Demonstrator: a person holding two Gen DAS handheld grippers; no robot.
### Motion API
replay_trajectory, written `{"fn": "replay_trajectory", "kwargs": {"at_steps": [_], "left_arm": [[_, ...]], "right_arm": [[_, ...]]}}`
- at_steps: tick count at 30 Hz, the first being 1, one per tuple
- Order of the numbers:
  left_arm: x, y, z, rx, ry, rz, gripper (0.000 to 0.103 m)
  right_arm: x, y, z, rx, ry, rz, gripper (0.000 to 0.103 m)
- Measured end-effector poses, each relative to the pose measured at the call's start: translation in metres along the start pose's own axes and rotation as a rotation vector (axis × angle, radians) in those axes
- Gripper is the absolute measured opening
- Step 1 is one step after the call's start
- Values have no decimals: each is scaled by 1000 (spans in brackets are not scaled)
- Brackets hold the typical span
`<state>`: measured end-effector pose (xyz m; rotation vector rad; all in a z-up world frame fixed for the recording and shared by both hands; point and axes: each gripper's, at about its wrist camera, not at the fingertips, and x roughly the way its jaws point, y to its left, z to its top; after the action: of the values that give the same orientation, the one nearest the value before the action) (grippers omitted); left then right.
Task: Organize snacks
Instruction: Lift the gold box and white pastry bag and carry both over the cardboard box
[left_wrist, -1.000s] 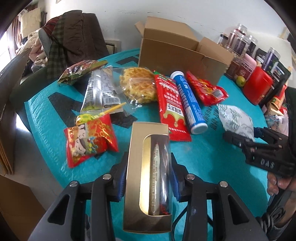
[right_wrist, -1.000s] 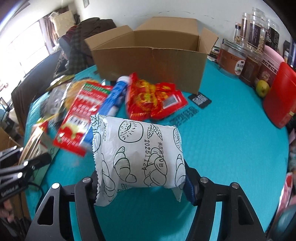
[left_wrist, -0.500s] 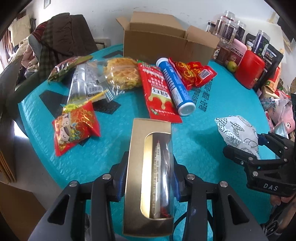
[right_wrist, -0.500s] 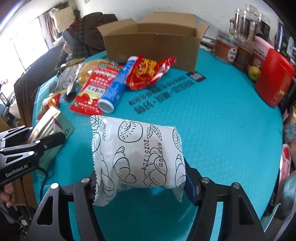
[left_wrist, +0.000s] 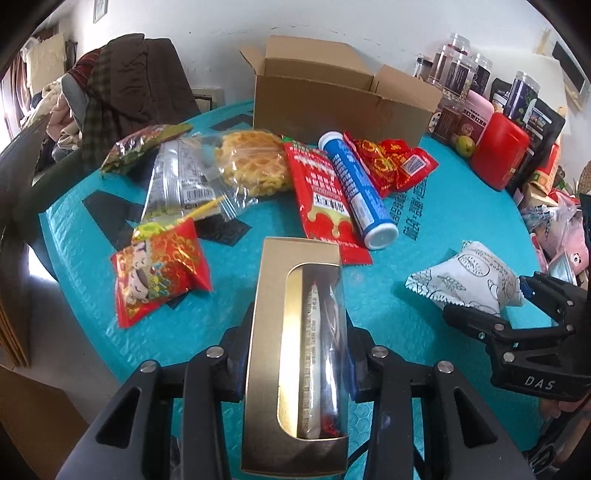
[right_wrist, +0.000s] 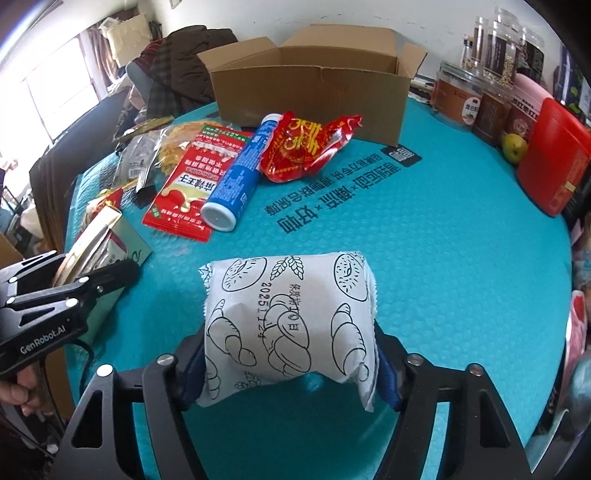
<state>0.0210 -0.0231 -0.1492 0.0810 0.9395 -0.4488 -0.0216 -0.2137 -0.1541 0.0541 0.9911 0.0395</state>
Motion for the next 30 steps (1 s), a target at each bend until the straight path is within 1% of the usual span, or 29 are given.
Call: {"fn": "replay_trajectory", "kwargs": {"at_steps": [2, 10, 16, 19, 26, 30], "left_arm": [[-5, 0, 4, 6, -10, -3, 38], [-24, 3, 18, 15, -33, -19, 38], [-38, 3, 36, 20, -68, -36, 38], [-46, -1, 47, 35, -99, -49, 38], [-63, -8, 82, 60, -184, -88, 38], [-69, -12, 104, 74, -236, -103, 38]], "right_arm": [[-2, 2, 1, 3, -3, 1, 70], [-17, 10, 1, 57, -33, 60, 69], [-33, 18, 9, 67, -65, 94, 69], [-43, 20, 19, 67, -96, 105, 69], [-69, 17, 50, 53, -184, 92, 69], [-85, 14, 74, 38, -239, 75, 69]]}}
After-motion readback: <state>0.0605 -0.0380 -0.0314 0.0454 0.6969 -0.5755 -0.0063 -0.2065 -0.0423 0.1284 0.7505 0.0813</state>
